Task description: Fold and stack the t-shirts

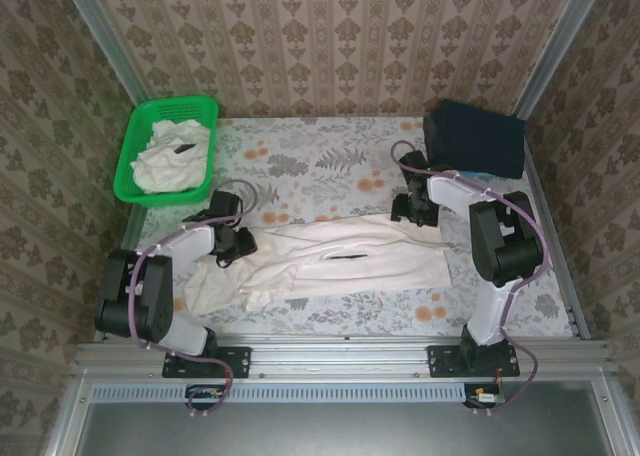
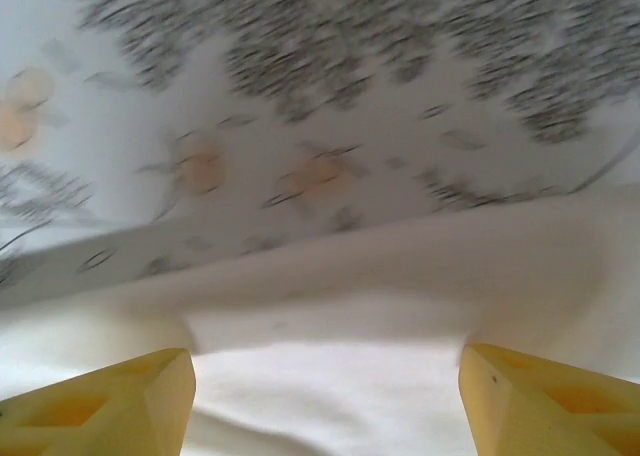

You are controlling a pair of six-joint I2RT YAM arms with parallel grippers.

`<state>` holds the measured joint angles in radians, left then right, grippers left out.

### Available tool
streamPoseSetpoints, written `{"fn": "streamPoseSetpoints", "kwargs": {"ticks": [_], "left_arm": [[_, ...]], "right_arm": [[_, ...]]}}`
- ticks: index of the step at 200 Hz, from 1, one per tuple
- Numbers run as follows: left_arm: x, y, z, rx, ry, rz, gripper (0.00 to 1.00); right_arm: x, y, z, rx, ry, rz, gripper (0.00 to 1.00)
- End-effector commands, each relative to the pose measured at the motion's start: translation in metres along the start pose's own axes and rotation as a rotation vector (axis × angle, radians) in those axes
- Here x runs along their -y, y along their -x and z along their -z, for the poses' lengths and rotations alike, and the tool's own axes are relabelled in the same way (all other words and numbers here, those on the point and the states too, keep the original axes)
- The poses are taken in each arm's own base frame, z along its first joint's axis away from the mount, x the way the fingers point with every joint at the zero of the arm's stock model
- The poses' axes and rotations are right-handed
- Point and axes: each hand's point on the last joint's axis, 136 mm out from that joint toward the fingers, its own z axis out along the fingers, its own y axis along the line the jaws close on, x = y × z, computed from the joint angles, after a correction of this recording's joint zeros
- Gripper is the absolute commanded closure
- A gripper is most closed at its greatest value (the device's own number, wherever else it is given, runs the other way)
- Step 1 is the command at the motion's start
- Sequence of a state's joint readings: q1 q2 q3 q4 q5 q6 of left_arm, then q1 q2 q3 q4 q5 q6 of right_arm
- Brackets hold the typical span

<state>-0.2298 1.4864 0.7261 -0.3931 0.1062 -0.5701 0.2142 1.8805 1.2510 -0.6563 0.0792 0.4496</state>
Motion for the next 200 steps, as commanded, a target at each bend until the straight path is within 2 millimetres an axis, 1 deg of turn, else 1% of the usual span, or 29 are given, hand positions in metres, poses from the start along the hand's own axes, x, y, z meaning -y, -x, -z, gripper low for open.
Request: {"fn": "streamPoseSetpoints", "kwargs": {"ticks": [1, 14, 28, 37, 51, 66, 88, 99, 105, 115, 131, 141, 151, 162, 169, 182, 200], "left_arm": [[-0.015, 0.007, -0.003, 0.015, 0.014, 0.005, 0.70], [-0.023, 0.007, -0.003, 0.020, 0.017, 0.027, 0.69], [-0.027, 0.006, -0.004, 0.017, 0.018, 0.035, 0.69], [-0.028, 0.006, -0.004, 0.014, 0.022, 0.036, 0.69], [-0.026, 0.006, -0.005, 0.010, 0.010, 0.034, 0.68], [-0.020, 0.007, -0.005, 0.007, -0.018, 0.035, 0.68], [-0.018, 0.009, -0.004, 0.006, -0.020, 0.031, 0.67], [-0.019, 0.010, -0.002, 0.008, -0.010, 0.030, 0.65], [-0.019, 0.010, -0.001, 0.011, -0.011, 0.029, 0.65], [-0.019, 0.012, 0.000, 0.019, -0.011, 0.027, 0.64], [-0.019, 0.014, -0.001, 0.018, -0.007, 0.020, 0.63], [-0.020, 0.013, -0.002, 0.006, 0.000, 0.019, 0.63], [-0.020, 0.012, -0.002, 0.002, 0.001, 0.019, 0.63], [-0.021, 0.011, -0.003, -0.001, -0.001, 0.016, 0.62], [-0.021, 0.011, -0.002, 0.002, 0.000, 0.014, 0.62], [-0.024, 0.010, -0.001, 0.002, 0.014, 0.012, 0.61], [-0.028, 0.009, -0.001, 0.001, 0.020, 0.018, 0.61]], "right_arm": [[0.038, 0.000, -0.009, -0.058, -0.079, -0.050, 0.27], [0.049, 0.002, -0.013, -0.072, -0.078, -0.087, 0.28], [0.061, 0.006, -0.014, -0.070, -0.078, -0.125, 0.27], [0.065, 0.008, -0.013, -0.069, -0.072, -0.141, 0.28], [0.069, 0.013, -0.005, -0.047, -0.067, -0.153, 0.28], [0.062, 0.015, 0.012, -0.001, -0.044, -0.146, 0.29], [0.043, 0.012, 0.041, 0.090, -0.002, -0.092, 0.29], [0.032, 0.007, 0.046, 0.110, 0.026, -0.083, 0.29], [0.020, 0.004, 0.045, 0.113, 0.058, -0.071, 0.30], [-0.007, -0.004, 0.039, 0.099, 0.117, -0.026, 0.30], [-0.047, -0.020, 0.024, 0.058, 0.141, 0.067, 0.31], [-0.062, -0.026, 0.014, 0.029, 0.113, 0.120, 0.31], [-0.056, -0.027, 0.003, 0.004, 0.035, 0.119, 0.31], [-0.032, -0.024, -0.004, -0.011, -0.114, 0.096, 0.32], [-0.021, -0.023, -0.005, -0.016, -0.171, 0.095, 0.32], [-0.009, -0.022, -0.009, -0.031, -0.193, 0.081, 0.32], [0.007, -0.018, -0.011, -0.045, -0.171, 0.036, 0.31]]}}
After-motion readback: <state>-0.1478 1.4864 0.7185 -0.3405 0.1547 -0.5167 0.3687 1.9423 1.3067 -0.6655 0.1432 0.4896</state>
